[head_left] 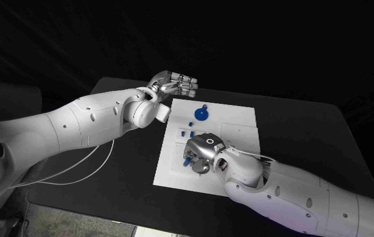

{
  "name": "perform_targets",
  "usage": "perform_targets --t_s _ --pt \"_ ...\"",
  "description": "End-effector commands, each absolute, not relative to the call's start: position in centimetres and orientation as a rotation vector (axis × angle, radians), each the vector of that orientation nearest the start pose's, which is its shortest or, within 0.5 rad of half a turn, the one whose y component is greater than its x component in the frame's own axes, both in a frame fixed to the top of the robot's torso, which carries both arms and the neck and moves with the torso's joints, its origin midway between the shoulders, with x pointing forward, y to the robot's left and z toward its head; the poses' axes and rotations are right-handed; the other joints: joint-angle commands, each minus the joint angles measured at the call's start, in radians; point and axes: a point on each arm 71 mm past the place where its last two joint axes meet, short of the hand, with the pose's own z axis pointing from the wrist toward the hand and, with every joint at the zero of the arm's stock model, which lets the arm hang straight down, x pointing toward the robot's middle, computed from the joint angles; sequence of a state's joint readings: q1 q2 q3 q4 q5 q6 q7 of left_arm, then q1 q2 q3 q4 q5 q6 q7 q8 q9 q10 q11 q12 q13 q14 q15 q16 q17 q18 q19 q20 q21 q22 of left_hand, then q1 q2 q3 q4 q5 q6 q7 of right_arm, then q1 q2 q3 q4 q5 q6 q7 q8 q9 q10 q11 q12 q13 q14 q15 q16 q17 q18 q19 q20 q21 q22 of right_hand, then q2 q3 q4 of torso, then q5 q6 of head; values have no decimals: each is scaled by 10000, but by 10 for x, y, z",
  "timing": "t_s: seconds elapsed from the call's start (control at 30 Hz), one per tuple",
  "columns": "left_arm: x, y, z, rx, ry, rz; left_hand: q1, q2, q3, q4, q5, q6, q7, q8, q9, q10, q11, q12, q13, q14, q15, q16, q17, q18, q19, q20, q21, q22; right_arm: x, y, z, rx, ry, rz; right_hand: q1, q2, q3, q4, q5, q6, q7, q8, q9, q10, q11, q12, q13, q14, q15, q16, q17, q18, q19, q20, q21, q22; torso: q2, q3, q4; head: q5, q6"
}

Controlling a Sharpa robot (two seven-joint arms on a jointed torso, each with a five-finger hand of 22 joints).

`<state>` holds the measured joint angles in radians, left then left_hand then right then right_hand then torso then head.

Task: Assemble the parts on the task board

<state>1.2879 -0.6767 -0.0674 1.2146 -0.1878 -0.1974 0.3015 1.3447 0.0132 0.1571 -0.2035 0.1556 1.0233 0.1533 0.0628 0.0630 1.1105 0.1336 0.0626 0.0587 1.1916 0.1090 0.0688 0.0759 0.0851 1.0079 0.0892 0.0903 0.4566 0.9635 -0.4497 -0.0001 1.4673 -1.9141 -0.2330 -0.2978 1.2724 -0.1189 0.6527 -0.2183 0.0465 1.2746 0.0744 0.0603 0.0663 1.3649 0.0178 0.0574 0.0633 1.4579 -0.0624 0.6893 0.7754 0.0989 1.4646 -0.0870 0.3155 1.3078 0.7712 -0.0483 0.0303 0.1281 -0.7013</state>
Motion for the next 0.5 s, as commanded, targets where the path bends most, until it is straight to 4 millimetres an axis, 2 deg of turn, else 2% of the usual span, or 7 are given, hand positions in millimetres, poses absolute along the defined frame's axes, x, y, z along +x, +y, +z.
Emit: perform_targets --t_s 0.03,0.5 --pt "552 206 -161 -8829 15170 -14397 -22 -2 -5 41 -45 -73 -29 8 6 -43 -10 -9 -3 -86 -4 -28 17 -124 36 1 69 -6 415 -18 -271 -5675 17058 6543 -13 99 -19 -40 44 64 26 39 55 56 18 29 8 29 -65 -20 12 117 177 -39 49 359 2 -6 10 -11 -13" --pt "552 205 -161 -8825 15180 -14407 -22 -2 -5 41 -45 -73 -29 8 6 -43 -10 -9 -3 -86 -4 -28 17 -124 36 1 69 -6 412 -12 -277 -5974 17142 6405 -14 124 -44 -64 46 55 29 39 55 44 22 27 7 21 -64 -25 17 122 156 -41 6 348 -4 -9 19 0 -22"
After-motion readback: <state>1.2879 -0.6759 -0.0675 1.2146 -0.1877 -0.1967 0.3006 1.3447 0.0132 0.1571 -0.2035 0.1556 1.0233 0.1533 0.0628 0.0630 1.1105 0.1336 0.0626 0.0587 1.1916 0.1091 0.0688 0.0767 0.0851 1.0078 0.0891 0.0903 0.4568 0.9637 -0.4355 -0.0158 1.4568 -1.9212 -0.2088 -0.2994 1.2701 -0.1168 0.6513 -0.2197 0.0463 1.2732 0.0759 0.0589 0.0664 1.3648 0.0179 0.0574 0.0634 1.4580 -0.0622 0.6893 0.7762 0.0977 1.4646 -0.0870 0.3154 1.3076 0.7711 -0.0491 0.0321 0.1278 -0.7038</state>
